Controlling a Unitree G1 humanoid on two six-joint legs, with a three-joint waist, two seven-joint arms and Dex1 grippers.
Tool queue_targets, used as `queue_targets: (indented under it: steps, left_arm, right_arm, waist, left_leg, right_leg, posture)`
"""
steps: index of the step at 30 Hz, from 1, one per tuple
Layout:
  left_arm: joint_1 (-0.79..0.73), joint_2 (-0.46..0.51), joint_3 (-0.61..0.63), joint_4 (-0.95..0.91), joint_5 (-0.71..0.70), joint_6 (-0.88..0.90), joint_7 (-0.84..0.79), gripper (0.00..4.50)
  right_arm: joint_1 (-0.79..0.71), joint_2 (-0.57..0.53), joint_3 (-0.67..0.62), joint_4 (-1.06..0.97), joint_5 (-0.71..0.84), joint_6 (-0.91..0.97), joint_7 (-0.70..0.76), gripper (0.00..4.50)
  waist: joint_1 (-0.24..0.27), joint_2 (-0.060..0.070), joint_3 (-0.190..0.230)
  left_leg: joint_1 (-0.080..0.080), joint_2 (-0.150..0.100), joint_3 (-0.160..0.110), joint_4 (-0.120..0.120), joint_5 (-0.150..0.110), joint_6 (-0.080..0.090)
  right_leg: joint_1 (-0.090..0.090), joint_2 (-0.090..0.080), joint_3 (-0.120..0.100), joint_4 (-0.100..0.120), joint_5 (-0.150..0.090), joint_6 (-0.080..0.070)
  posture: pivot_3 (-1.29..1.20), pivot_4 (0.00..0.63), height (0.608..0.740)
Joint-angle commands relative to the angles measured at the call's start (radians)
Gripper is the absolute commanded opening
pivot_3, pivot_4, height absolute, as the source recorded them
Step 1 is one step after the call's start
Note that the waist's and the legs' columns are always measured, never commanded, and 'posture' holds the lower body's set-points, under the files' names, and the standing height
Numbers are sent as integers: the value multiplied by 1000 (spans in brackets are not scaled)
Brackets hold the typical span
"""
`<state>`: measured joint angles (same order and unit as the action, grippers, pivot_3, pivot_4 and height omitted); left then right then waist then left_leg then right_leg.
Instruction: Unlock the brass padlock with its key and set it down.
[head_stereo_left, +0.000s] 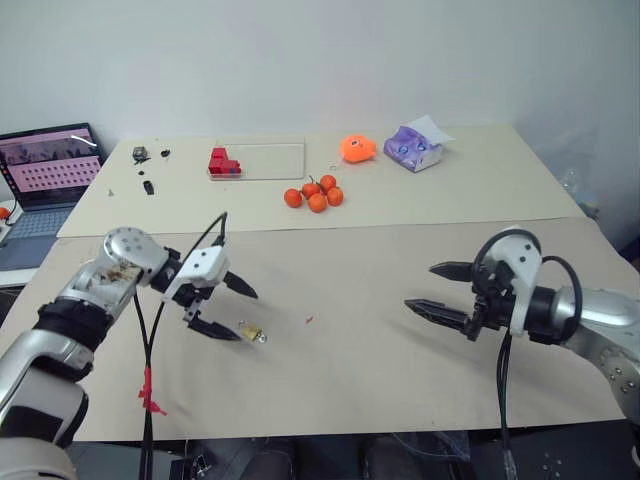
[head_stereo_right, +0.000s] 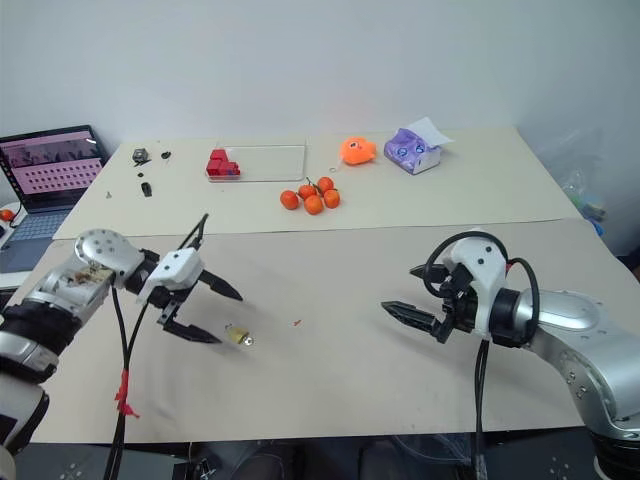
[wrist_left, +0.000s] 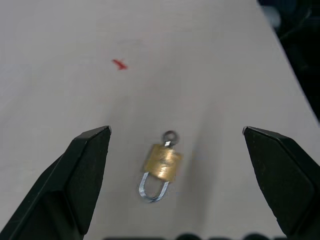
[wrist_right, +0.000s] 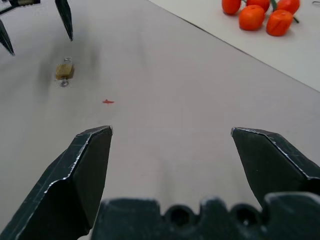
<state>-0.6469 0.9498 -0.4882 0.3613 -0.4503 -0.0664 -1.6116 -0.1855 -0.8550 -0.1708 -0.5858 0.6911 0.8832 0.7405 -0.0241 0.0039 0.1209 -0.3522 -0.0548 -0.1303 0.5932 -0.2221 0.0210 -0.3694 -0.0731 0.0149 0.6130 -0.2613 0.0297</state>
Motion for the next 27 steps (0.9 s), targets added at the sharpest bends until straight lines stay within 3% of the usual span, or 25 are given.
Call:
queue_targets:
  steps: [1, 5, 9, 18, 27]
  left_arm:
    - [132, 30, 105, -148, 6, -11, 21, 4492]
    - [206, 6, 157, -168, 57, -41, 49, 4492]
    - [184, -42, 180, -90, 115, -102, 50, 4492]
    - [-32, -187, 157, 293, 254, -326, -2, 4492]
    - [-108, -228, 54, 487, 277, -431, -3, 4492]
  right_arm:
    - [-62, 15, 36, 24, -17, -37, 6, 4500]
    - [-88, 12, 55, 51, -35, -51, 19, 4500]
    - [-90, 8, 61, 64, -54, -64, 28, 4500]
    - [-31, 3, 27, 26, -61, -63, 11, 4500]
    - [6, -11, -20, -30, -41, -28, -26, 4500]
  waist:
    - [1, 0, 0]
    - [8, 1, 0]
    - [19, 1, -1]
    - [18, 0, -1]
    - [7, -1, -1]
  left_leg:
    - [0, 0, 0, 0, 0, 0]
    - [2, 1, 1, -1, 0, 0]
    - [1, 0, 2, 0, 0, 0]
    - [0, -1, 6, 1, 0, 0]
    - [0, 0, 6, 2, -1, 1]
  right_leg:
    - [0, 0, -1, -1, 0, 0]
    - [0, 1, 0, -2, 0, 0]
    - [-1, 1, -2, -2, 0, 0]
    - [-1, 1, -3, 0, 0, -1]
    - [0, 2, -2, 1, 0, 0]
  posture:
    - [0, 150, 740]
    - [0, 150, 740]
    - [0, 150, 740]
    - [0, 150, 740]
    - [0, 150, 740]
